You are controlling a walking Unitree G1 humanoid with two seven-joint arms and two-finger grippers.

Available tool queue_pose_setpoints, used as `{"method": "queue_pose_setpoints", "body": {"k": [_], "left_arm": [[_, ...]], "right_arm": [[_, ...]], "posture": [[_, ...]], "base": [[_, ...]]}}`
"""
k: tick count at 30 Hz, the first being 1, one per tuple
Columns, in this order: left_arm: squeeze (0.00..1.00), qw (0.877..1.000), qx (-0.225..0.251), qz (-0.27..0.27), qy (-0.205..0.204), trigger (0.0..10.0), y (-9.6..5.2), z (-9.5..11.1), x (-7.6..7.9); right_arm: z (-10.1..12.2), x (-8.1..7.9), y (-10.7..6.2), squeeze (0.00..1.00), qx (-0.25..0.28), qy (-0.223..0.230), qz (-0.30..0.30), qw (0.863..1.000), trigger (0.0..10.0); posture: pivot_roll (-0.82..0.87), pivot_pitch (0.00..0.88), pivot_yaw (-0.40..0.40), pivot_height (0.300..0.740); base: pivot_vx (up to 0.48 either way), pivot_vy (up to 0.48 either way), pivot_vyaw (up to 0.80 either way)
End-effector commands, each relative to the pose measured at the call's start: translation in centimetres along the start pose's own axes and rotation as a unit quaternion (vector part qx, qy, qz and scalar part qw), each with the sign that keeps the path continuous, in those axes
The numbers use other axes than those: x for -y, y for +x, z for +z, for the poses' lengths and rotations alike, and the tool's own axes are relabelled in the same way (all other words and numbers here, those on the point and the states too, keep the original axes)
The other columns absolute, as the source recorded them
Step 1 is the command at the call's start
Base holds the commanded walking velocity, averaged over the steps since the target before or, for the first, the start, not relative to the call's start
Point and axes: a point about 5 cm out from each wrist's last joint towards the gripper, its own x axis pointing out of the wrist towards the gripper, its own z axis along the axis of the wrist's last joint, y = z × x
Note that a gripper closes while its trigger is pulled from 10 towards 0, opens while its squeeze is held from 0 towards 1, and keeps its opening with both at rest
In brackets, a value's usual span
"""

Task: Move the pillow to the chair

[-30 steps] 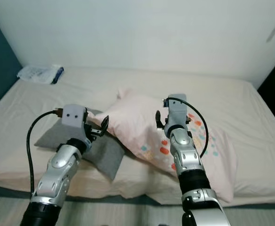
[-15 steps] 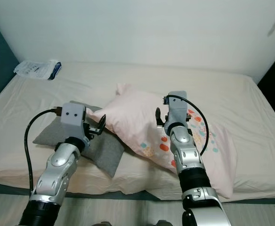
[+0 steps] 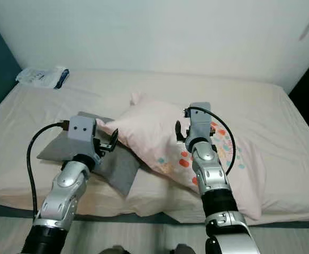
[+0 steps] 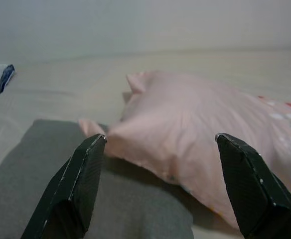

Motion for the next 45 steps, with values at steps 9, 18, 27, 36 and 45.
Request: {"method": "queue_pose_setpoints", "body": {"k": [9,18,27,36,45], "left_arm": [[0.0,1.0,-0.018,0.001,0.006,10.0,-0.2,-0.8,-0.1],[0.0,1.0,-0.016,-0.006,0.007,10.0,-0.2,-0.6,0.1],[0.0,1.0,-0.016,-0.012,0.008,10.0,-0.1,-0.6,0.4],[0.0,0.999,-0.025,-0.012,0.017,10.0,0.0,-0.7,0.2],[0.0,0.999,-0.022,-0.003,0.023,10.0,0.4,-0.3,-0.6]], "right_arm": [[0.0,-0.1,-0.1,0.0,0.003,-0.006,-0.001,1.0,10.0],[0.1,0.0,-0.1,0.0,0.006,-0.009,-0.007,1.0,10.0],[0.0,0.0,-0.2,0.0,0.007,-0.009,-0.008,1.0,10.0],[0.0,-0.1,-0.3,0.0,0.007,-0.008,-0.009,1.0,10.0],[0.0,-0.2,-0.3,0.0,0.005,-0.005,-0.008,1.0,10.0]], "posture": [[-0.02,0.13,-0.046,0.642],[-0.02,0.128,-0.042,0.642],[-0.02,0.121,-0.039,0.642],[-0.02,0.121,-0.033,0.642],[-0.02,0.141,-0.032,0.642]], "base": [[0.0,0.0,0.0],[0.0,0.0,0.0],[0.0,0.0,0.0],[0.0,0.0,0.0],[0.0,0.0,0.0]]}}
